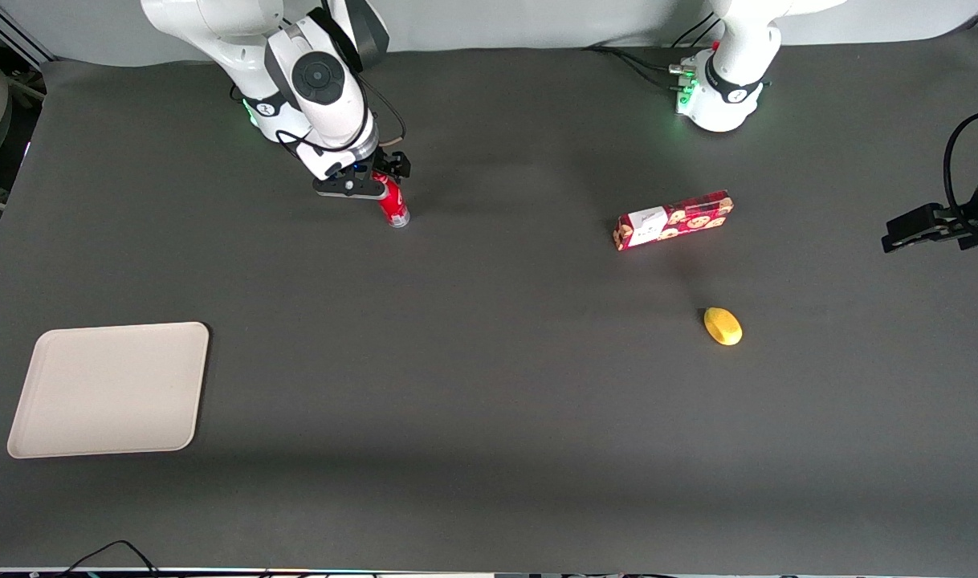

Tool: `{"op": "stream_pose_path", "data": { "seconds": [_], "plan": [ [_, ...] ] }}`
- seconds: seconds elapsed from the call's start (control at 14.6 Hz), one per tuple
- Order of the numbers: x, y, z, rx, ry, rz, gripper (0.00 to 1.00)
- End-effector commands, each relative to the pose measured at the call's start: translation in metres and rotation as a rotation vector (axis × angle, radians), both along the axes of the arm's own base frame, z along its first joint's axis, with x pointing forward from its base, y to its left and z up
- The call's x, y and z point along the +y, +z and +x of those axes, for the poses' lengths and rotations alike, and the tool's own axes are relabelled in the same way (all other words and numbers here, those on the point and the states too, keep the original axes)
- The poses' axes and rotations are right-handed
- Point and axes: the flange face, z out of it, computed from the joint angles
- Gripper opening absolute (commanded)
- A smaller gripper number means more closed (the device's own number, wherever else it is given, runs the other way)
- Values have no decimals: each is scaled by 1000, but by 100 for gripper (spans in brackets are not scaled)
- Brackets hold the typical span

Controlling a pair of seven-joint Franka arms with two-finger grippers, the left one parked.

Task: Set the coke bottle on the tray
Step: 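Lower the right gripper and close it around the bottle's cap end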

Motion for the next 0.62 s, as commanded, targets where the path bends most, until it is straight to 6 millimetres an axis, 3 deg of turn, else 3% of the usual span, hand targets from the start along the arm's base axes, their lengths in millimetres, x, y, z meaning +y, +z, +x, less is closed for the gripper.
{"op": "stream_pose_path", "data": {
  "seconds": [0.0,0.14,0.27,0.55],
  "plan": [
    [7,-11,-13,-17,-26,13,92],
    [8,-11,-13,-18,-26,14,76],
    [7,-13,-13,-14,-29,14,47],
    [8,-14,-12,-9,-30,17,1]
  ]
}}
